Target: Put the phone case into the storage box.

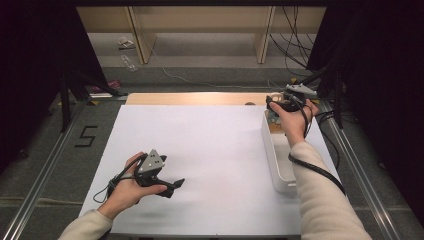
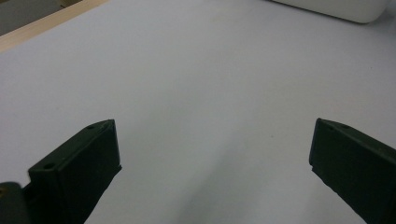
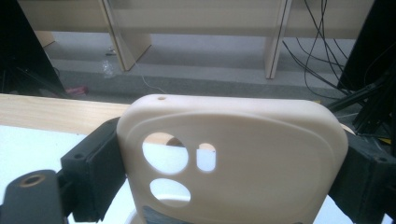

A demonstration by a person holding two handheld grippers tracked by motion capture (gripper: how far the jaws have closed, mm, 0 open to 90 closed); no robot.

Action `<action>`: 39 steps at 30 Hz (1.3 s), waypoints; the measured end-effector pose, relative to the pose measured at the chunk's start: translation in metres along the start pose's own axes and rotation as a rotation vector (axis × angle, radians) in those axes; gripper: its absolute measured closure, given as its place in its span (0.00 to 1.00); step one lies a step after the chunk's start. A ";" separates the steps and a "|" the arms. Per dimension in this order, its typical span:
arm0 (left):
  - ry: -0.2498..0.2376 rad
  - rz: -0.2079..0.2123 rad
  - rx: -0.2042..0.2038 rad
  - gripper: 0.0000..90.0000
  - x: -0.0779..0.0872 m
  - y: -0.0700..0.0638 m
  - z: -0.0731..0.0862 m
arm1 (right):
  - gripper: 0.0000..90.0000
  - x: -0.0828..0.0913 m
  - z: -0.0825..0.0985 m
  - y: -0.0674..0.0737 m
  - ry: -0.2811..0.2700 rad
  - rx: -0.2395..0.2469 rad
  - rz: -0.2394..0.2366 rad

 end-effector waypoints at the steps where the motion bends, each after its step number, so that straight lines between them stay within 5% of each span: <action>1: -0.001 0.000 0.000 0.01 0.000 0.000 0.000 | 0.13 0.000 0.000 0.000 0.000 0.000 0.000; 11: 0.002 0.001 -0.002 0.01 0.000 0.000 0.001 | 0.12 0.000 0.000 0.000 0.003 0.001 0.004; 15: 0.003 0.002 -0.002 0.01 0.000 0.000 0.001 | 0.07 -0.001 0.002 0.001 0.024 0.046 -0.023; 21: 0.000 0.003 0.001 0.01 -0.001 0.000 0.000 | 0.02 -0.001 0.000 -0.002 0.001 0.004 -0.030; 39: 0.002 0.004 0.001 0.01 -0.001 -0.001 0.001 | 0.00 0.007 -0.016 -0.006 -0.058 -0.017 -0.006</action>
Point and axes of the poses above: each handheld gripper's, and its own axes: x roughly backward along the jaws, z roughly out of its underside, y roughly to its left, the point moved 8 cm from there along -x, roughly forward along the jaws, and after that the axes turned 6 degrees about -x, right-handed, at the moved point
